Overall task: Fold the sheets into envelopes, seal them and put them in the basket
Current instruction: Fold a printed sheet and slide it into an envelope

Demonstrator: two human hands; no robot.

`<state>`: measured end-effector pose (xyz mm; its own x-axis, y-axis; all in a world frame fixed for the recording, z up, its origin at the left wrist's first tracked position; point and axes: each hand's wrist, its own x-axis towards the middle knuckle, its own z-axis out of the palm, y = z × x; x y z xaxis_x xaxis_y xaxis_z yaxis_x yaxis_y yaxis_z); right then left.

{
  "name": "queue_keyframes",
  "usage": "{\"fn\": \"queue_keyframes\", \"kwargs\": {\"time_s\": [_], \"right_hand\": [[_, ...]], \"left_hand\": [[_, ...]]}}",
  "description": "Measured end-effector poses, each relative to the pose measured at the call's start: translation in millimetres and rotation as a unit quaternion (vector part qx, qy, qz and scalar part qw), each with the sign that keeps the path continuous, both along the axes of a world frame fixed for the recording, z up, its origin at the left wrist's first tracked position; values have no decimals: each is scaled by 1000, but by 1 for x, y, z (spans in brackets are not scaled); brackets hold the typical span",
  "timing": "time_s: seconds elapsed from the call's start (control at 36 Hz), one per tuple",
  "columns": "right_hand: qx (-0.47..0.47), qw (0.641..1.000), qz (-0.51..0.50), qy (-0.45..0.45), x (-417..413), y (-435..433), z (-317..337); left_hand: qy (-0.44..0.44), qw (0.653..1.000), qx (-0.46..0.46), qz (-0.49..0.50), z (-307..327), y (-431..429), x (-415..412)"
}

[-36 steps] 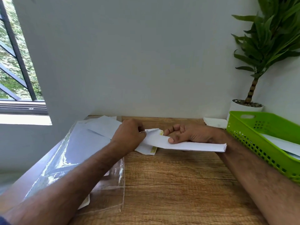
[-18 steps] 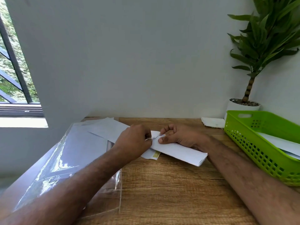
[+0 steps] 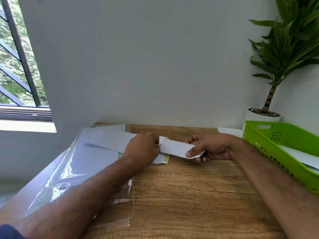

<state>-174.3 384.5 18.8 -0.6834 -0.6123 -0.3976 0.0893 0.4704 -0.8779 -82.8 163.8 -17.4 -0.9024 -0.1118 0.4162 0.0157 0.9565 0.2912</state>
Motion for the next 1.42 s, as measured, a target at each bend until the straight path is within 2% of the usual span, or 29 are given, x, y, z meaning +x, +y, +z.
{"fn": "queue_keyframes", "kwargs": {"time_s": [0.08, 0.14, 0.33, 0.61, 0.83, 1.03, 1.22, 1.31, 1.42], "right_hand": [[-55, 994, -90, 38, 1, -14, -15], [-83, 989, -113, 46, 4, -22, -19], [-118, 980, -157, -4, 2, -20, -15], [-167, 961, -216, 47, 19, -46, -22], [-212, 954, -209, -31, 25, -52, -23], [-256, 932, -258, 19, 30, -62, -32], [-337, 911, -203, -124, 36, -62, -26], [-323, 919, -207, -86, 35, -63, -27], [-289, 924, -249, -31, 33, -67, -34]], "left_hand": [[7, 1000, -5, -14, 0, 7, 1], [18, 1000, -6, -12, 0, 9, 1], [66, 997, 16, 40, 5, -2, 1], [81, 996, -24, -36, 3, 24, 5], [84, 996, 2, -31, 2, 19, 4], [92, 993, 5, -68, 5, 27, 7], [102, 992, 5, -73, 2, 24, 6], [85, 993, 17, -83, 1, 23, 5], [68, 989, 88, -101, 0, 23, 4]]}}
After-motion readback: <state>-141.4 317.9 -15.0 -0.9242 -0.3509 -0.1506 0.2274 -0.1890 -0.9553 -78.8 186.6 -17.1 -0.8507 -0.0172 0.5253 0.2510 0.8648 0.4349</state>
